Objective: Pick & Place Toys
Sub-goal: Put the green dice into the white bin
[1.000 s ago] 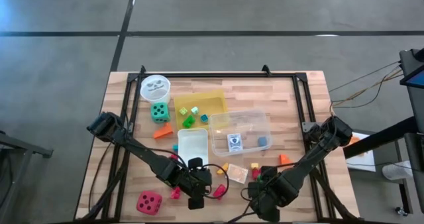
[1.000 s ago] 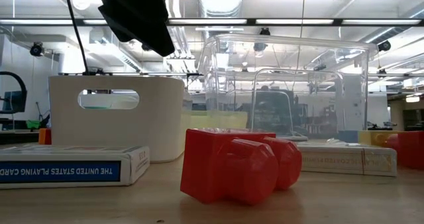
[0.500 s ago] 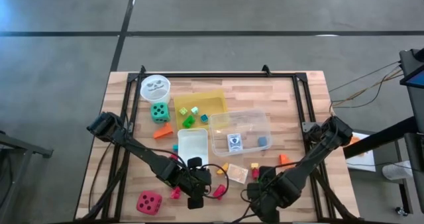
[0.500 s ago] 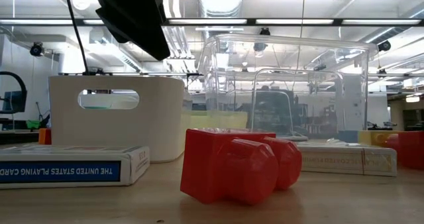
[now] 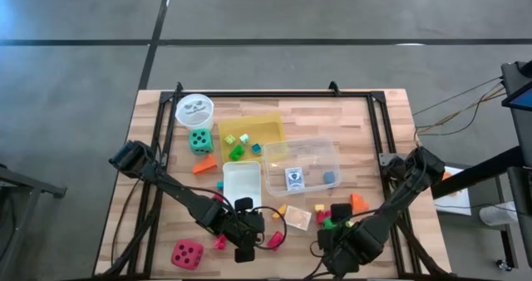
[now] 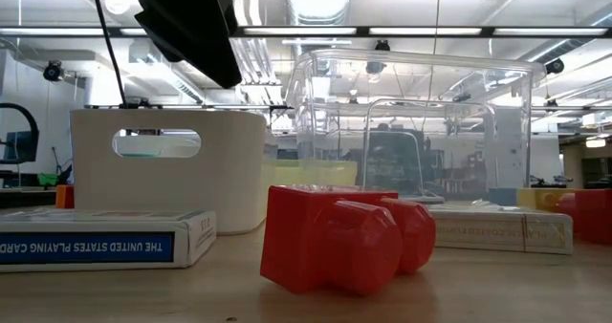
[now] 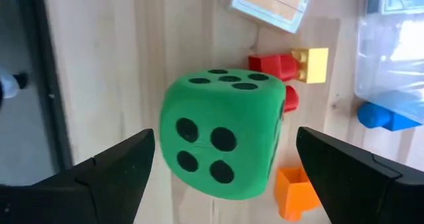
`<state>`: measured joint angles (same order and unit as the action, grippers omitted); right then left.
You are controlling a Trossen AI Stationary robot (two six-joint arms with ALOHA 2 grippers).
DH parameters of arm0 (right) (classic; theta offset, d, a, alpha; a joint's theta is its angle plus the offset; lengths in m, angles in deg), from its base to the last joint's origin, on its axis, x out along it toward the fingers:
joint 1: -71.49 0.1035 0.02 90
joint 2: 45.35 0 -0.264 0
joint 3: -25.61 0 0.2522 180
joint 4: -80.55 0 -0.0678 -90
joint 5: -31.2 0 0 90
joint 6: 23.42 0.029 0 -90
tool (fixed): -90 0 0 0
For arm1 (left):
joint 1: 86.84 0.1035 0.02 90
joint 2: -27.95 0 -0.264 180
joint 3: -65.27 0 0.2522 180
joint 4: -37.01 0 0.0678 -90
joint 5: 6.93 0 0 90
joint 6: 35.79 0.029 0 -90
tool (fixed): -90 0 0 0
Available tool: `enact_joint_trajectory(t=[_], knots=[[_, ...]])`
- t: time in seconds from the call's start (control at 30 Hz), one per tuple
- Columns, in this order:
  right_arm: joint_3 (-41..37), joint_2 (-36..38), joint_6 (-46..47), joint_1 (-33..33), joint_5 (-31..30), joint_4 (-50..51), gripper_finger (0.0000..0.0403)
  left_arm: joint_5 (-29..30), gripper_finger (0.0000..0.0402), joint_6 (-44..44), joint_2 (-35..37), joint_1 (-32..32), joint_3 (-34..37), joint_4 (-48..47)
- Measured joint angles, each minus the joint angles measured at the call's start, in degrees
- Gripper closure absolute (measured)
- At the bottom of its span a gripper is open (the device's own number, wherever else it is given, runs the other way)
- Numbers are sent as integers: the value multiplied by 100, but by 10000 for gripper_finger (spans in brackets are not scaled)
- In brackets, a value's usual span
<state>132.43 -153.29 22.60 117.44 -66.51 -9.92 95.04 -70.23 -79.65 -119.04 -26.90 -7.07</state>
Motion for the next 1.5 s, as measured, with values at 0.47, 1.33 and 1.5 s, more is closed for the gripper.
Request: enact_joint_trajectory(t=[0.47, 1.33, 1.5], knots=[[-855, 319, 27, 7, -87, -388, 42, 0, 215, -181, 0, -2, 0, 46], [-2760, 916, 156, -242, 347, -2817, 184, 101, 215, -136, -2, 35, 0, 121], [-2713, 909, 320, -240, 306, -2812, 200, 180, 215, -104, 0, 73, 0, 123]])
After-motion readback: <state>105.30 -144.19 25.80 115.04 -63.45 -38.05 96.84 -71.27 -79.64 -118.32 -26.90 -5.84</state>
